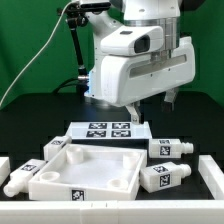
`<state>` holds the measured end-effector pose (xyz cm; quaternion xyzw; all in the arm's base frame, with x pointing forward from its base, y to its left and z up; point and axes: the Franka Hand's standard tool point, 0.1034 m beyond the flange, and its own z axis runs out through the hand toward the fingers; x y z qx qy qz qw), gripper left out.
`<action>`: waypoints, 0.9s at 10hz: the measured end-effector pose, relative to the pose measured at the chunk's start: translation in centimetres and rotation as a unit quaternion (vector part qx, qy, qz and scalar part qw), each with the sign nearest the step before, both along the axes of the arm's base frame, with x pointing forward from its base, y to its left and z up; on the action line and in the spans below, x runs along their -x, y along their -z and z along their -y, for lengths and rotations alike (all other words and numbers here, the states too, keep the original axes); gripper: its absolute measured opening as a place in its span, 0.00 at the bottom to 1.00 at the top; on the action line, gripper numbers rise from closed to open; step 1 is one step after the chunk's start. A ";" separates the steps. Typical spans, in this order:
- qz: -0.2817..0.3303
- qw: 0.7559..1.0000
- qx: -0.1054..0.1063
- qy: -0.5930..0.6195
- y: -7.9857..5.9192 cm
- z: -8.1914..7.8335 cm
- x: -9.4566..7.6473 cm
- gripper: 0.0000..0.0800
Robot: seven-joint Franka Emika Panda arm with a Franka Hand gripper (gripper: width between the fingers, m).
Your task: Assemble one leg
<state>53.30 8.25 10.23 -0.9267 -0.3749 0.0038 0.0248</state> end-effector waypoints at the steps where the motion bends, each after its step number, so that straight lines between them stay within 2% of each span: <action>1: 0.000 1.000 0.000 0.000 0.0 0.0 0.0 0.81; 7: -0.001 1.000 0.000 0.000 0.2 0.0 0.1 0.81; 8: 0.002 1.000 0.000 -0.013 0.2 0.2 0.0 0.81; 9: 0.028 0.997 -0.002 -0.070 0.7 1.0 -0.1 0.81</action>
Offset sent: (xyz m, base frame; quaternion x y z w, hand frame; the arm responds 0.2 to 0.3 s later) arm 0.0000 0.0000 0.0000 0.0000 0.0000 0.0000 1.0000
